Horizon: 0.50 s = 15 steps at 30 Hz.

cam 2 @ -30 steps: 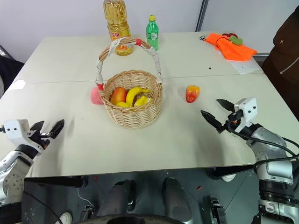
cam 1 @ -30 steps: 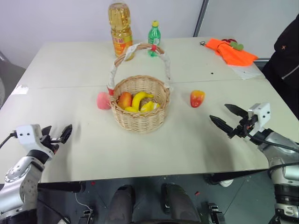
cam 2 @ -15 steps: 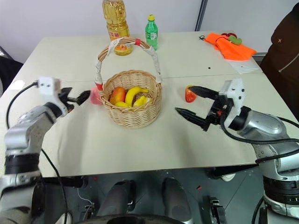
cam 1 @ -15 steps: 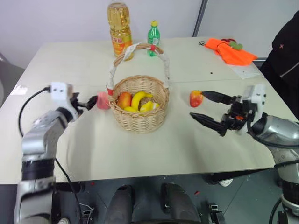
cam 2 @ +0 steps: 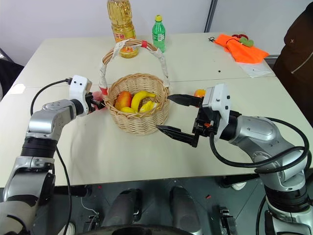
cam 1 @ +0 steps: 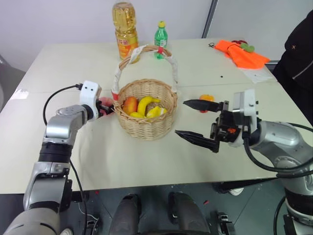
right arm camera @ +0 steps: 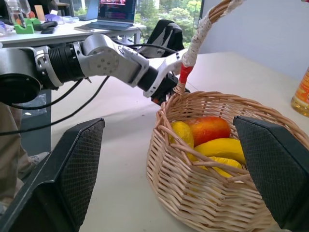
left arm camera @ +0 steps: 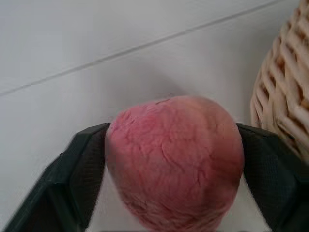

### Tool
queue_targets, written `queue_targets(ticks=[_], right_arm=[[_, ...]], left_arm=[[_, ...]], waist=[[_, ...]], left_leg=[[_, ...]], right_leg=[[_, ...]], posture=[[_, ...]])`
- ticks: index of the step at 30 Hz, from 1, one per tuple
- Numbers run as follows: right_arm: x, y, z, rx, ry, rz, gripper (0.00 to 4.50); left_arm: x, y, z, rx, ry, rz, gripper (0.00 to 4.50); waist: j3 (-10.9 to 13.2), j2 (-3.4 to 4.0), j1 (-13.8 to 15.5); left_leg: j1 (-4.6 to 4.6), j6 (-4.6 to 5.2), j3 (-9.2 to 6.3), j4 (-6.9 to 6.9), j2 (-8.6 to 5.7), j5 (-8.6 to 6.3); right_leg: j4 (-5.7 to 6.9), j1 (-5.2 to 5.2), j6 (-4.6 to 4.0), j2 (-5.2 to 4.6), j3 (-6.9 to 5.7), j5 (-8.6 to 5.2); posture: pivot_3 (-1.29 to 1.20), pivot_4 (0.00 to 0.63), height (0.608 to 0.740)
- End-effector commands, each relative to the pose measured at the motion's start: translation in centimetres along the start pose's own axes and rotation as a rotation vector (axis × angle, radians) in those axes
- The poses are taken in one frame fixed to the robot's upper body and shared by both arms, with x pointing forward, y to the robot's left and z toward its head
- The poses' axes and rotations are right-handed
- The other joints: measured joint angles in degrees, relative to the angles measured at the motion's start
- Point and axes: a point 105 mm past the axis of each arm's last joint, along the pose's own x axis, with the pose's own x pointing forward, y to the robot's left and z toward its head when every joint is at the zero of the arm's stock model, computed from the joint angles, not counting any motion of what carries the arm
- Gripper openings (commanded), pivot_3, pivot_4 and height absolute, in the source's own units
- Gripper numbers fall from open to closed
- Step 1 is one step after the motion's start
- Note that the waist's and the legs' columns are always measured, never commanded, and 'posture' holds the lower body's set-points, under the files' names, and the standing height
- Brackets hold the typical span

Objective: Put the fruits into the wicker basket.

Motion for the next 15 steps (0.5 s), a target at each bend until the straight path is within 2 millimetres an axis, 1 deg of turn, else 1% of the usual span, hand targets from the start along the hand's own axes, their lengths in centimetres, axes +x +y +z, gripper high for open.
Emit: queue_targets(ticks=[1,3,5,7,8,9,10,11,12,13,14,15], right_arm=[[0.4,0.8,1.2,-0.045,-0.038,0.034,4.50],[0.4,0.8,1.2,-0.052,-0.035,0.036,4.50],[0.3,0.7,1.2,-0.060,-0.030,0.030,4.50],[0.0,0.4,1.3,-0.066,-0.025,0.014,4.50],[-0.2,0.1,1.3,-0.066,-0.022,0.003,4.50],[-0.5,-0.3,1.2,-0.062,-0.018,-0.011,4.50],[-0.8,-0.5,1.2,-0.059,-0.015,-0.019,4.50],[-1.3,-1.2,0.9,-0.053,-0.003,-0.042,4.50],[-1.7,-1.8,0.6,-0.047,0.009,-0.062,4.50],[-2.1,-2.5,0.3,-0.039,0.020,-0.079,4.50],[-2.4,-3.0,0.1,-0.034,0.029,-0.091,4.50],[-2.6,-3.3,-0.1,-0.031,0.034,-0.098,4.50]], left_arm=[[-0.9,1.3,0.8,0.018,-0.034,0.052,2.68],[-1.6,2.4,0.7,0.042,-0.034,0.098,2.61],[-3.1,3.6,1.2,0.046,-0.083,0.133,2.61],[-5.2,4.1,1.9,0.010,-0.171,0.105,2.61],[-6.8,3.8,2.6,-0.004,-0.229,0.052,2.61],[-8.7,2.9,3.5,-0.009,-0.295,-0.034,2.61],[-10.0,2.1,4.1,-0.004,-0.335,-0.094,2.61],[-12.2,0.0,5.2,0.015,-0.375,-0.229,2.61],[-13.6,-1.9,6.0,0.028,-0.394,-0.336,2.61],[-14.6,-4.0,6.9,0.047,-0.425,-0.428,2.61],[-15.2,-5.5,7.7,0.057,-0.451,-0.491,2.61],[-15.2,-6.5,8.3,0.056,-0.470,-0.520,2.61]], waist=[[0.00,0.00,0.00],[0.00,0.00,-0.07],[0.00,0.00,-0.38],[0.00,-0.01,-0.53],[0.01,-0.01,-0.49],[0.02,-0.03,-0.31],[0.03,-0.04,-0.23],[0.04,-0.08,-0.13],[0.05,-0.10,0.22],[0.06,-0.10,0.52],[0.05,-0.10,1.08],[0.04,-0.08,1.52]], left_leg=[[0.00,0.00,0.00,0.00,0.00,0.00],[0.00,0.00,0.00,0.00,0.00,0.00],[0.01,0.00,0.00,0.00,0.02,0.00],[0.02,0.00,0.01,-0.03,0.07,0.00],[0.02,0.00,0.01,-0.06,0.10,0.00],[0.00,0.00,0.01,-0.07,0.11,0.00],[-0.02,0.00,-0.01,-0.07,0.13,0.00],[-0.04,0.00,-0.02,-0.07,0.16,0.00],[-0.06,0.00,-0.02,-0.06,0.18,0.00],[-0.07,-0.01,-0.04,-0.04,0.20,0.00],[-0.08,-0.03,-0.06,0.00,0.17,0.01],[-0.06,-0.04,-0.04,0.06,0.11,0.02]], right_leg=[[0.00,0.00,0.00,0.00,0.00,0.00],[0.00,0.00,0.00,0.00,0.00,0.00],[0.00,0.00,0.00,0.01,0.00,0.00],[0.02,-0.03,0.01,0.02,0.00,0.01],[0.03,-0.08,0.01,0.02,0.01,0.01],[0.05,-0.10,0.00,0.01,0.00,0.01],[0.05,-0.11,-0.01,0.00,-0.03,0.00],[0.04,-0.13,-0.01,-0.02,-0.04,0.00],[0.03,-0.12,-0.06,-0.07,-0.04,-0.03],[0.00,-0.08,-0.24,-0.15,-0.06,-0.13],[-0.02,-0.04,-0.26,-0.21,-0.08,-0.14],[-0.07,0.05,-0.27,-0.28,-0.09,-0.14]], posture=[[0.00,0.150,0.740],[0.00,0.150,0.740],[0.00,0.150,0.740],[0.00,0.150,0.740],[0.00,0.150,0.740],[0.00,0.150,0.740],[0.00,0.150,0.740],[0.00,0.150,0.740],[0.00,0.150,0.740],[0.00,0.150,0.740],[0.00,0.150,0.740],[0.00,0.150,0.740]])
